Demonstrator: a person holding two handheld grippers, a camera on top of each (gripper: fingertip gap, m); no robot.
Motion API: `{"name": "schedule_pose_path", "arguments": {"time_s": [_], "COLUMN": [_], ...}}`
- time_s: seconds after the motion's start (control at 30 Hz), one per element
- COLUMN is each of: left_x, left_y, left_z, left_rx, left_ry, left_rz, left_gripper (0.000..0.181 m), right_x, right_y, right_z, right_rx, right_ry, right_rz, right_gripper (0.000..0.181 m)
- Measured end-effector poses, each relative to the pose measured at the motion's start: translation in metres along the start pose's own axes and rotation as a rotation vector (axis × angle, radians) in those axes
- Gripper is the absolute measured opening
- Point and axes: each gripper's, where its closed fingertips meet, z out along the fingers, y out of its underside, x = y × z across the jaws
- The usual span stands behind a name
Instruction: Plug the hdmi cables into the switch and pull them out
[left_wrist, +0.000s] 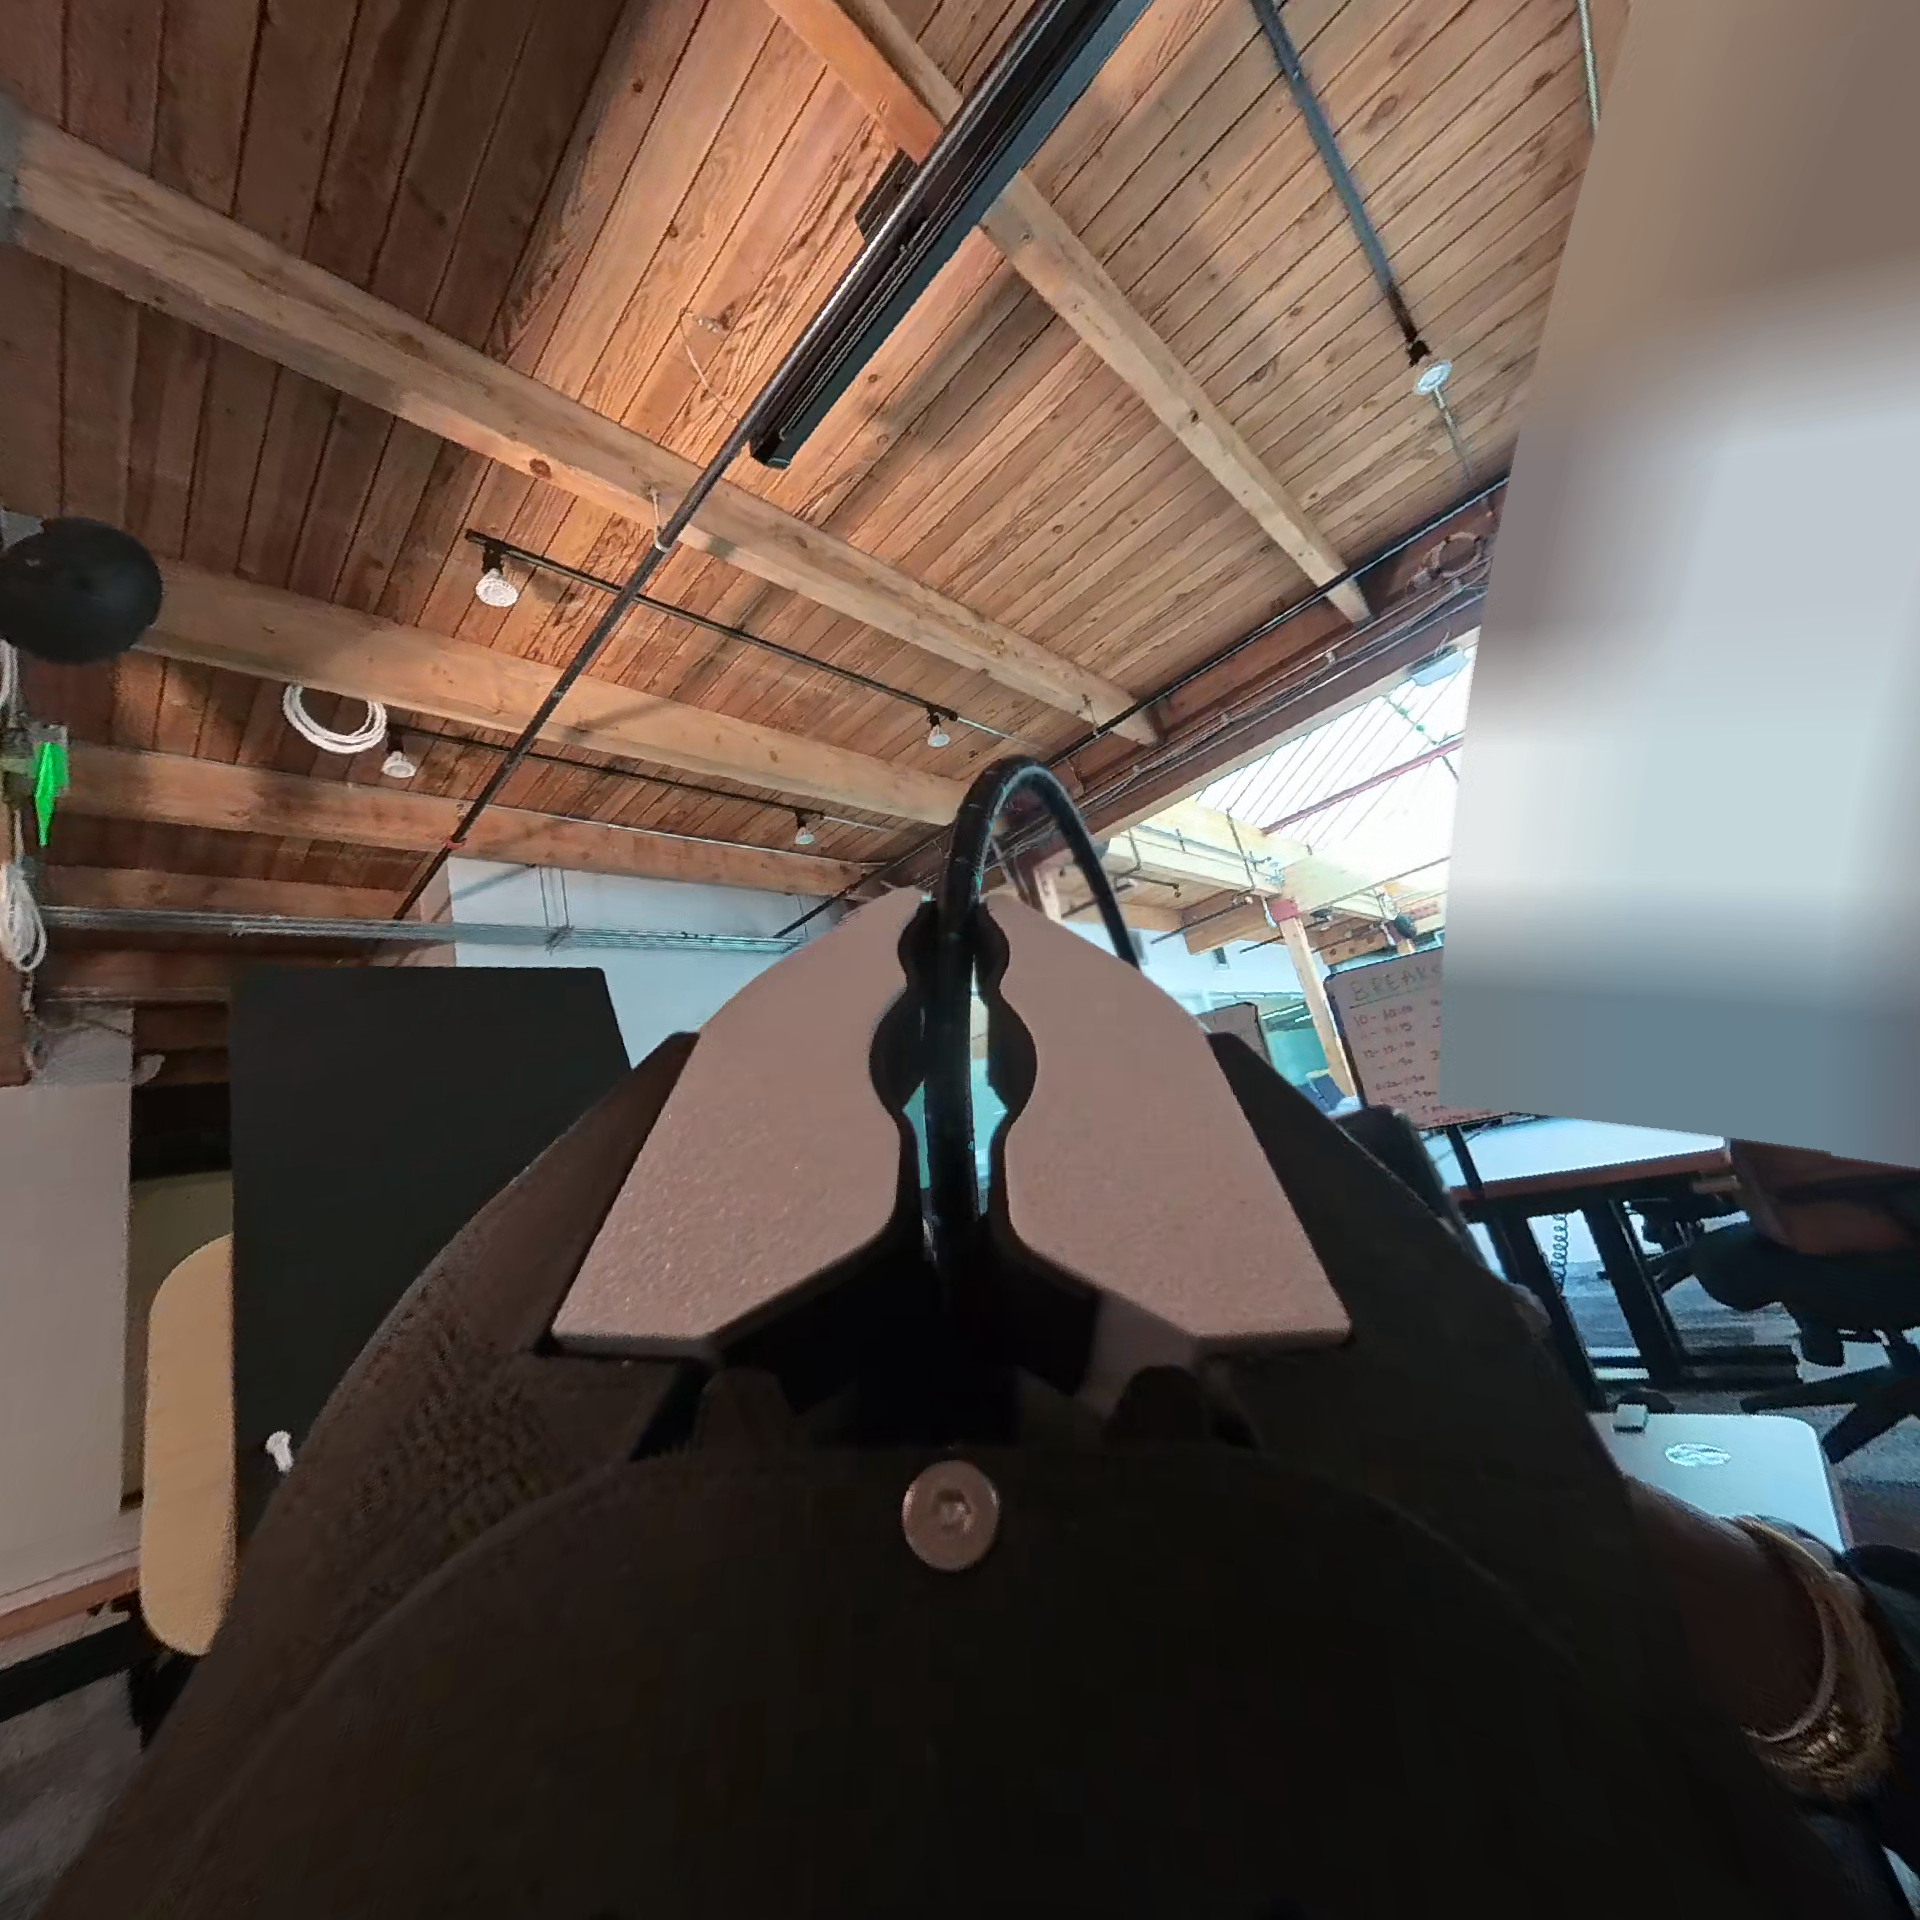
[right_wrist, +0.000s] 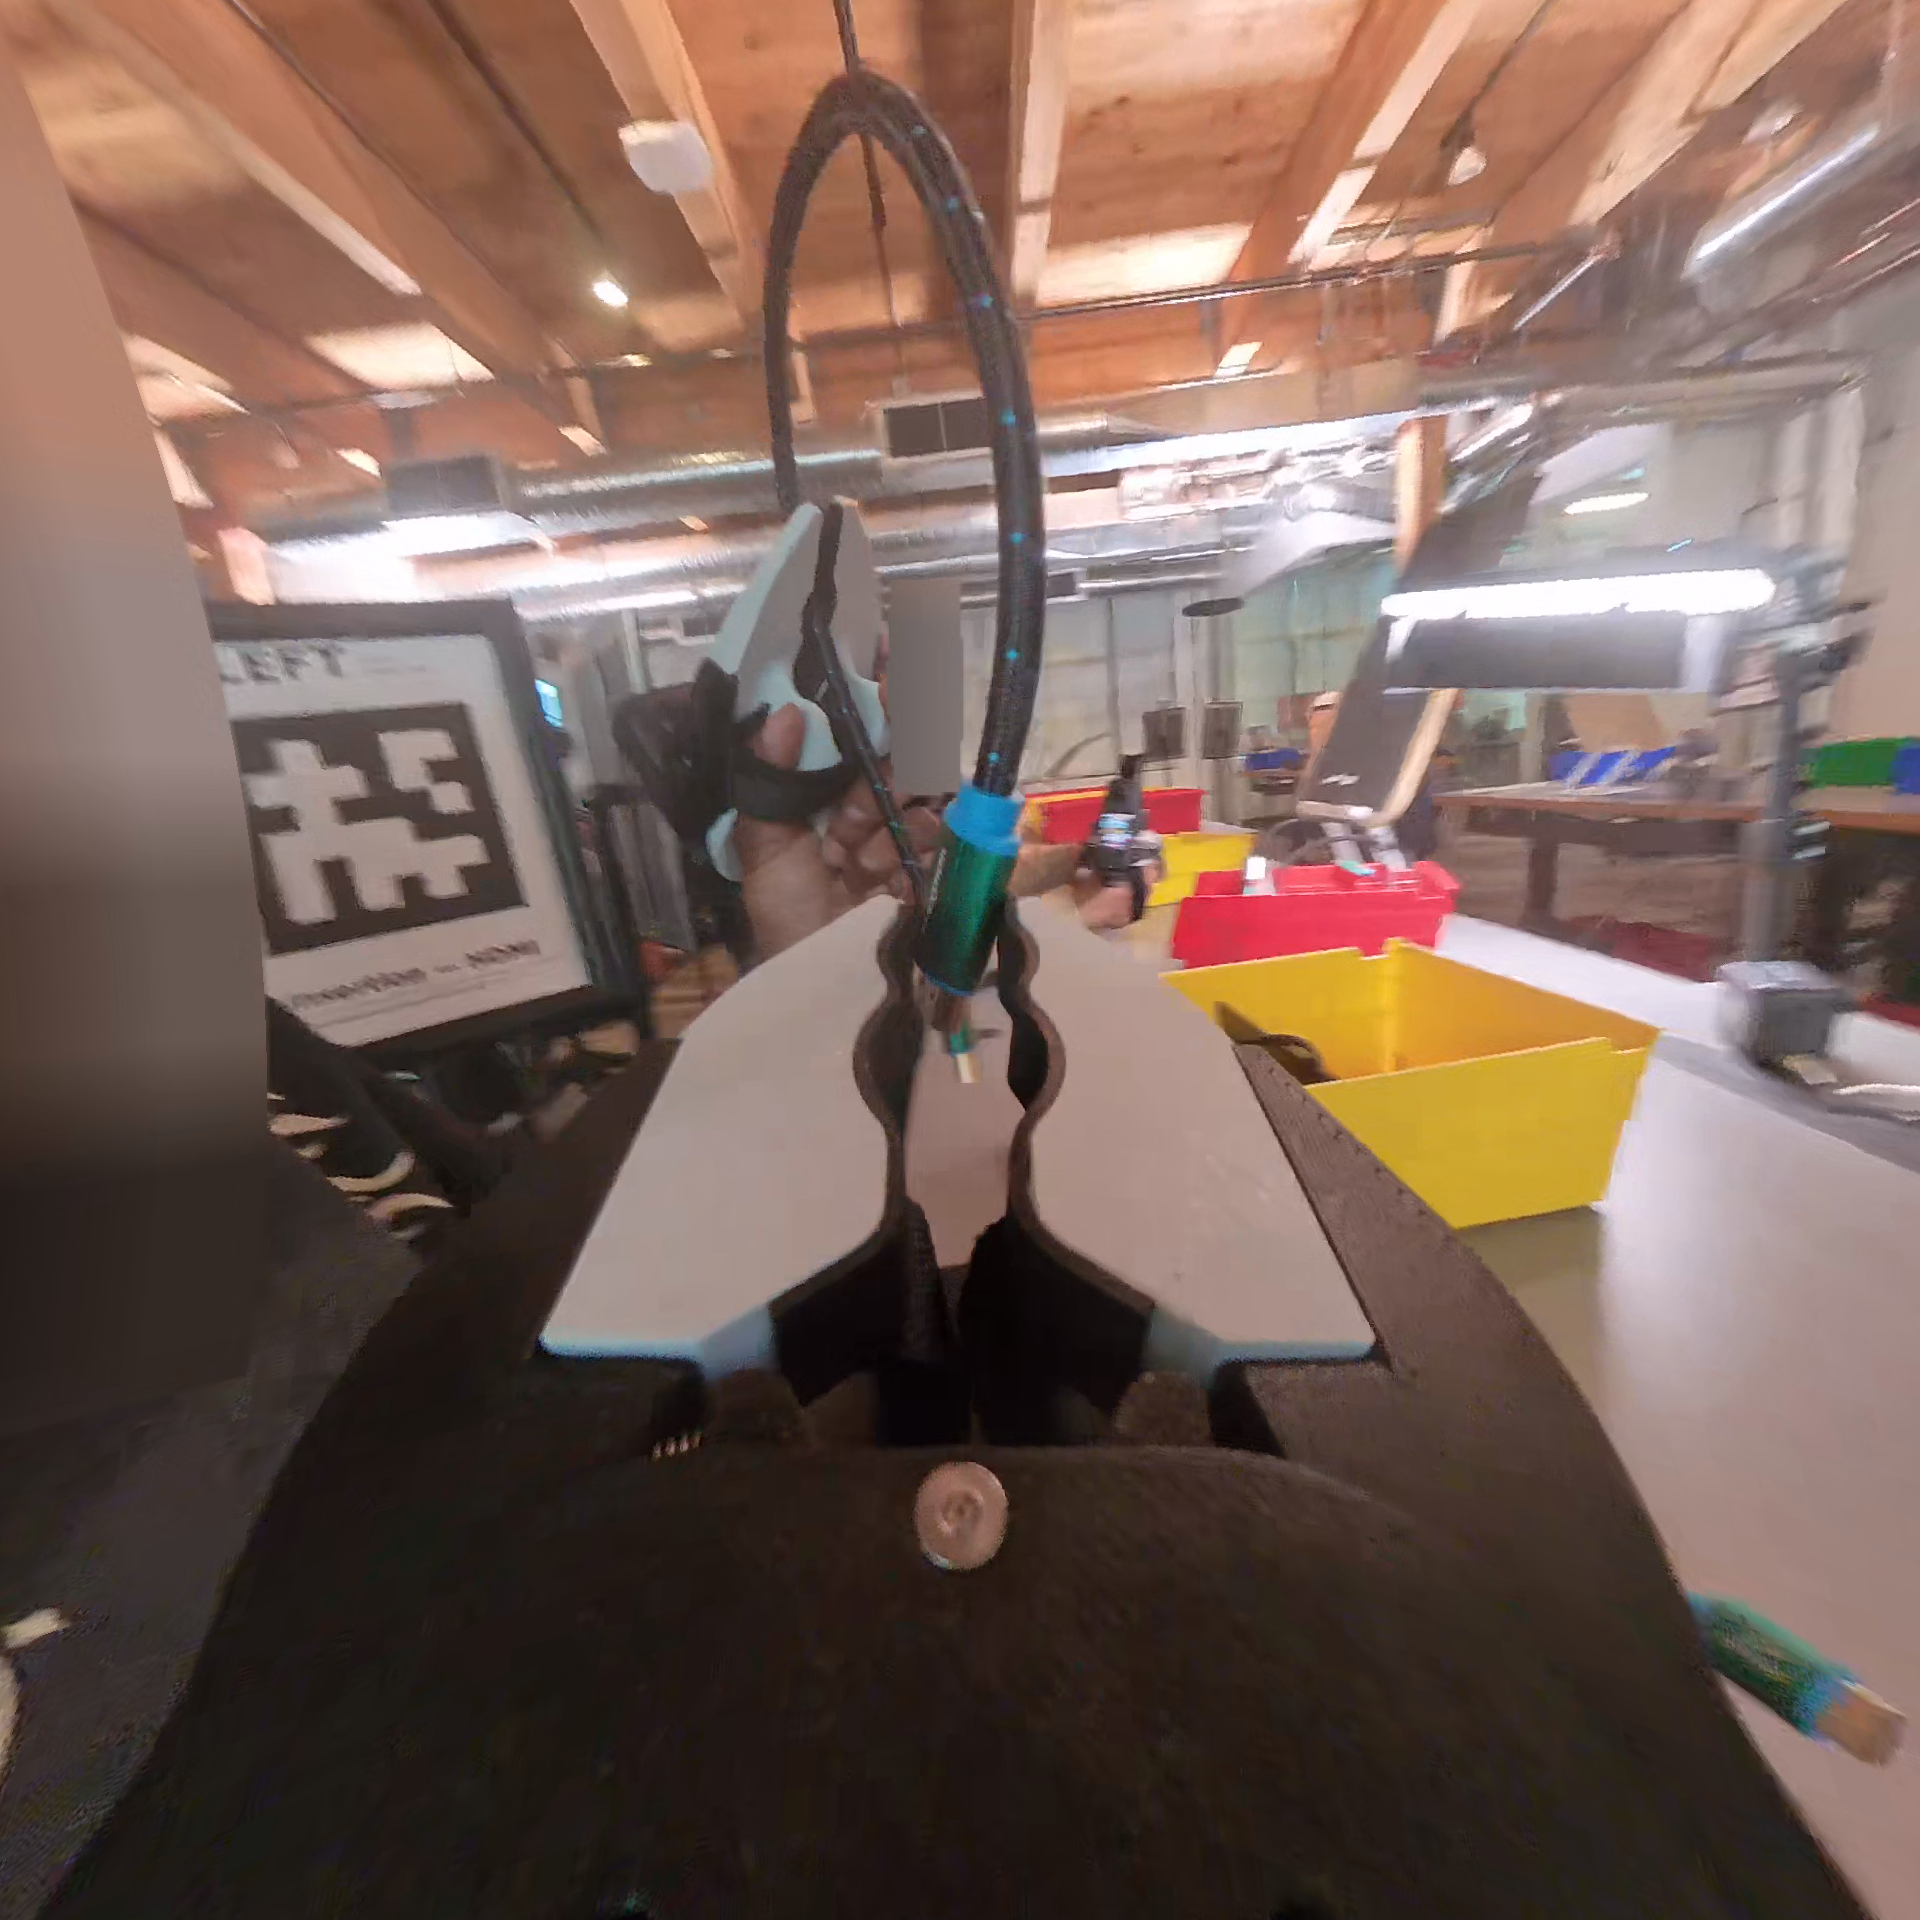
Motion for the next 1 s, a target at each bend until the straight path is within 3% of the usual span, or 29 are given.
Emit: {"name": "schedule_pose_path", "arguments": {"time_s": [0.17, 0.3, 0.37, 0.43, 0.57, 0.77, 0.9, 1.0], "left_x": [-0.019, -0.027, -0.021, 0.001, 0.066, 0.105, 0.122, 0.131], "left_y": [0.022, 0.057, 0.067, 0.077, 0.101, 0.137, 0.14, 0.142], "left_z": [0.001, 0.006, 0.009, 0.014, 0.022, 0.026, 0.029, 0.03], "left_rx": [-0.095, -0.278, -0.324, -0.363, -0.44, -0.489, -0.463, -0.464], "left_ry": [-0.078, -0.132, -0.128, -0.025, 0.247, 0.369, 0.436, 0.451], "left_rz": [0.004, 0.046, 0.11, 0.123, -0.046, -0.191, -0.355, -0.356], "left_gripper": [0.011, 0.052, 0.062, 0.061, 0.06, 0.06, 0.06, 0.061], "right_x": [0.01, 0.009, 0.007, 0.012, 0.019, 0.023, 0.016, 0.007], "right_y": [-0.033, -0.055, -0.064, -0.067, -0.068, -0.059, -0.052, -0.046], "right_z": [-0.018, -0.031, -0.036, -0.041, -0.047, -0.043, -0.037, -0.032], "right_rx": [0.125, 0.12, 0.102, 0.036, -0.117, -0.22, -0.253, -0.268], "right_ry": [0.218, 0.452, 0.54, 0.629, 0.778, 0.808, 0.773, 0.729], "right_rz": [-0.364, -0.819, -0.975, -1.12, -1.442, -1.639, -1.715, -1.76], "right_gripper": [0.013, 0.012, 0.012, 0.012, 0.012, 0.012, 0.012, 0.012]}}
